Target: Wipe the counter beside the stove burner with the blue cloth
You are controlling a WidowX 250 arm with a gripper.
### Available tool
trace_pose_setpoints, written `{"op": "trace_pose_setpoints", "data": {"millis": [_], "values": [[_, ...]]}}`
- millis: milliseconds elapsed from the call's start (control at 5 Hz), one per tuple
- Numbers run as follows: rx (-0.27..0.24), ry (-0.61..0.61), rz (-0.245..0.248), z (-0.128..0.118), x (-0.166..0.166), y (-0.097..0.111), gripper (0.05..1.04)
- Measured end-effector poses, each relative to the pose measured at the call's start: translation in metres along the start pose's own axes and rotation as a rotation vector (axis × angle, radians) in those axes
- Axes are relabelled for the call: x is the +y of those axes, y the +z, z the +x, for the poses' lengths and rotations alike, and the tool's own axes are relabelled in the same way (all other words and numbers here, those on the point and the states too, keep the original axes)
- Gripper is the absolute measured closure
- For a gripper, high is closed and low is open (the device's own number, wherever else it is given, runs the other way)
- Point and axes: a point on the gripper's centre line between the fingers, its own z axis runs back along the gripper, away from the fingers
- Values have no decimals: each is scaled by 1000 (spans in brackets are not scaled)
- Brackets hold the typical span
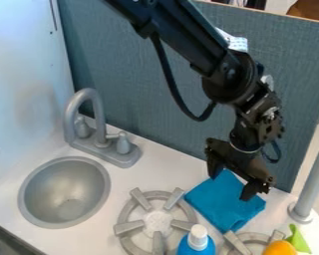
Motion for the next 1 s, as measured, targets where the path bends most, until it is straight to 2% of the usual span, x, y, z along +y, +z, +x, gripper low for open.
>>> {"op": "trace_pose_setpoints", "data": {"millis": [200, 600, 800, 1000], "values": [[43, -6, 6, -9, -1, -14, 80], [59, -42, -69, 4, -9, -42, 80], [57, -61, -112, 12, -1, -58, 80], [94, -54, -126, 2, 45, -65, 80]]}}
